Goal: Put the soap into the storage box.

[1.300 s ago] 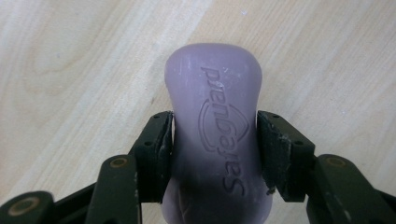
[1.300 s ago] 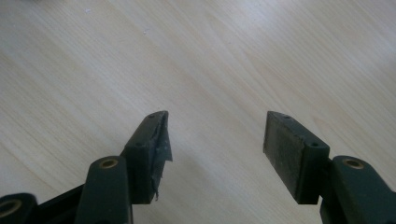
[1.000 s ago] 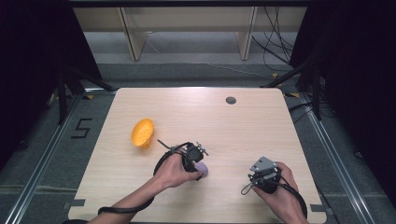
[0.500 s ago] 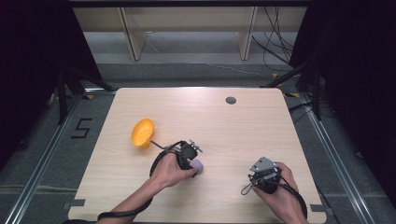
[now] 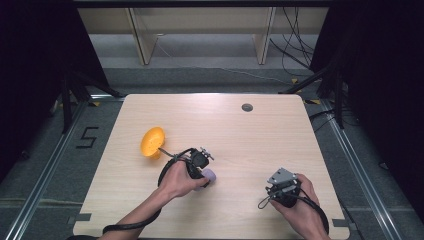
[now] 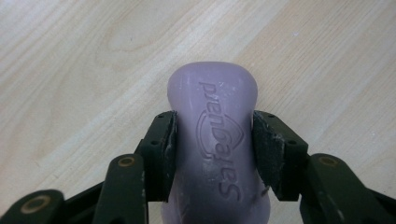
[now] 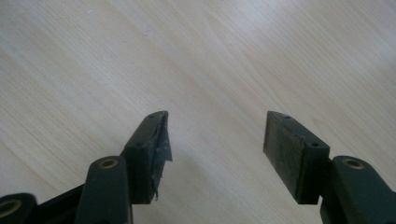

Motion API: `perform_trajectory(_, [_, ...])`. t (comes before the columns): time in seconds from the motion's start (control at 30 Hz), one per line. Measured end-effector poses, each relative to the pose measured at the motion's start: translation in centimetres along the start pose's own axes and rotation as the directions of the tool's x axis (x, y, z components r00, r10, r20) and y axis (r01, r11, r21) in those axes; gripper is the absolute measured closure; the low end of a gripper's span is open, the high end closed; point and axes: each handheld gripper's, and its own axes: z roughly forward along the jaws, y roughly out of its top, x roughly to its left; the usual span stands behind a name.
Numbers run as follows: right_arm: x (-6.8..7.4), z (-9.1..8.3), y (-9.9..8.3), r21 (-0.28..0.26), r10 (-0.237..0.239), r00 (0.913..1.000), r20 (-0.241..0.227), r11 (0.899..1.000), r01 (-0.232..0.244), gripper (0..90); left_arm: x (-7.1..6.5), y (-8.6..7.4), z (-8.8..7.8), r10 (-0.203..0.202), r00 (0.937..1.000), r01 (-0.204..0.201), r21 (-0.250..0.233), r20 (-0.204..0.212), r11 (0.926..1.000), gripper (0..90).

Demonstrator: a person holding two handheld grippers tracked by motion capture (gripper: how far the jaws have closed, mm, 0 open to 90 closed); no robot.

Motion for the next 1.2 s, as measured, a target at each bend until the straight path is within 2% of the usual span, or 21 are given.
perform_trajectory(0.07, [0.0, 0.0, 0.0, 0.0, -0.001, 1.0, 0.0, 1.0, 0.001, 41.0, 0.2, 0.0, -0.1, 0.002, 1.0, -0.002, -0.013, 0.004, 0.9999, 50.7])
perform_trajectory(0.13, [0.0, 0.0, 0.0, -0.002, 0.007, 1.0, 0.0, 1.0, -0.007, 41.0, 0.3, 0.0, -0.3, -0.02, 0.9998, 0.02, -0.036, 0.005, 0.9991, 50.7])
perform_trajectory(0.17, [0.0, 0.0, 0.0, -0.005, -0.005, 1.0, 0.0, 1.0, 0.005, 41.0, 0.3, 0.0, -0.3, -0.038, 0.9992, 0.039, -0.055, 0.007, 0.9977, 50.7])
perform_trajectory(0.2, [0.0, 0.0, 0.0, -0.005, -0.006, 1.0, 0.001, 1.0, 0.006, 41.0, 0.4, 0.0, -0.4, -0.037, 0.9993, 0.037, -0.061, 0.007, 0.9975, 50.7])
perform_trajectory(0.23, [0.0, 0.0, 0.0, -0.005, -0.006, 1.0, 0.0, 1.0, 0.006, 41.0, 0.4, 0.0, -0.5, -0.056, 0.9983, 0.057, -0.068, 0.014, 0.9961, 50.7])
perform_trajectory(0.33, [0.0, 0.0, 0.0, -0.006, 0.0, 1.0, 0.003, 1.0, 0.0, 41.0, 0.9, 0.0, -1.0, -0.059, 0.9982, 0.06, -0.089, 0.008, 0.9942, 50.7])
perform_trajectory(0.53, [0.0, 0.0, 0.0, -0.006, -0.007, 1.0, 0.001, 1.0, 0.007, 41.0, 1.7, -0.2, -2.0, -0.107, 0.9942, 0.105, -0.149, -0.004, 0.9832, 50.7])
perform_trajectory(0.8, [0.0, 0.0, 0.0, -0.007, -0.006, 1.0, 0.005, 1.0, 0.006, 41.1, 2.9, -0.5, -3.2, -0.13, 0.9913, 0.124, -0.191, -0.021, 0.9738, 50.7])
perform_trajectory(0.97, [0.2, -0.1, 0.0, 0.0, 0.017, 0.9998, 0.003, 1.0, -0.017, 41.1, 3.9, -0.7, -4.1, -0.162, 0.9863, 0.151, -0.224, -0.032, 0.9628, 50.7])
perform_trajectory(1.07, [0.0, -0.1, 0.0, -0.002, 0.002, 1.0, 0.007, 1.0, -0.002, 41.1, 4.5, -0.8, -4.6, -0.175, 0.9835, 0.16, -0.231, -0.046, 0.9597, 50.7])
perform_trajectory(1.2, [0.2, -0.1, 0.0, -0.003, 0.011, 0.9999, 0.008, 1.0, -0.011, 41.1, 5.3, -1.0, -5.2, -0.199, 0.9785, 0.179, -0.256, -0.055, 0.95, 50.7])
